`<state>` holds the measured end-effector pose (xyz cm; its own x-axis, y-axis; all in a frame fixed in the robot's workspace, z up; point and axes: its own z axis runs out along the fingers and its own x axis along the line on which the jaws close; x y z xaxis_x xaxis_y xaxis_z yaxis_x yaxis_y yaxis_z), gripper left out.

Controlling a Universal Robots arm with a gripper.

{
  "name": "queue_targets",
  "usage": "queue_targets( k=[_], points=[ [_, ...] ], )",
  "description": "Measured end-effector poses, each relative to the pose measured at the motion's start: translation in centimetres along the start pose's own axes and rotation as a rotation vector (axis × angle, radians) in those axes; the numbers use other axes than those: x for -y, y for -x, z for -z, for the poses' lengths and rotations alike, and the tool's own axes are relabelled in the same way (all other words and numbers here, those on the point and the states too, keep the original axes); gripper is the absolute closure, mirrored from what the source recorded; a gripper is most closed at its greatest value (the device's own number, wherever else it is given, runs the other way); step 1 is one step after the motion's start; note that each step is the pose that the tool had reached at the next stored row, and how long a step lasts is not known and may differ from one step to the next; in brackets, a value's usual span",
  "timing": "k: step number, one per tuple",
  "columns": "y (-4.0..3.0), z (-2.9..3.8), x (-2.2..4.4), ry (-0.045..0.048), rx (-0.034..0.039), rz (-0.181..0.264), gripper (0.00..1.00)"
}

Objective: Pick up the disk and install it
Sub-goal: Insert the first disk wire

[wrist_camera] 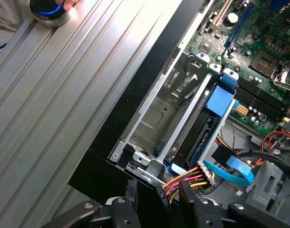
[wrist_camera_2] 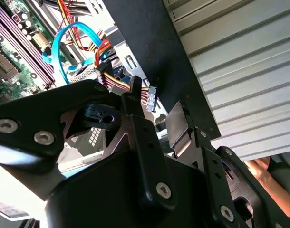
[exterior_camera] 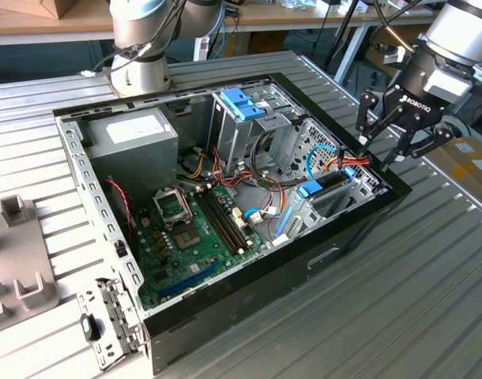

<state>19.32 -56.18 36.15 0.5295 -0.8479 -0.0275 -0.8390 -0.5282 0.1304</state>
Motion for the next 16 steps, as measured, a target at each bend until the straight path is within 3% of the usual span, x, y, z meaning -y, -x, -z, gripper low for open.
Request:
queue_targets(
  k=[4,11,16],
  points=[
    [-0.01,-0.01,0.02,0.0,0.0001,0.0,0.53],
    [-0.03,-0.01,0.05,0.0001,0.0,0.0,0.8],
    [-0.05,-0.02,0.08,0.0,0.0,0.0,0.8]
  ],
)
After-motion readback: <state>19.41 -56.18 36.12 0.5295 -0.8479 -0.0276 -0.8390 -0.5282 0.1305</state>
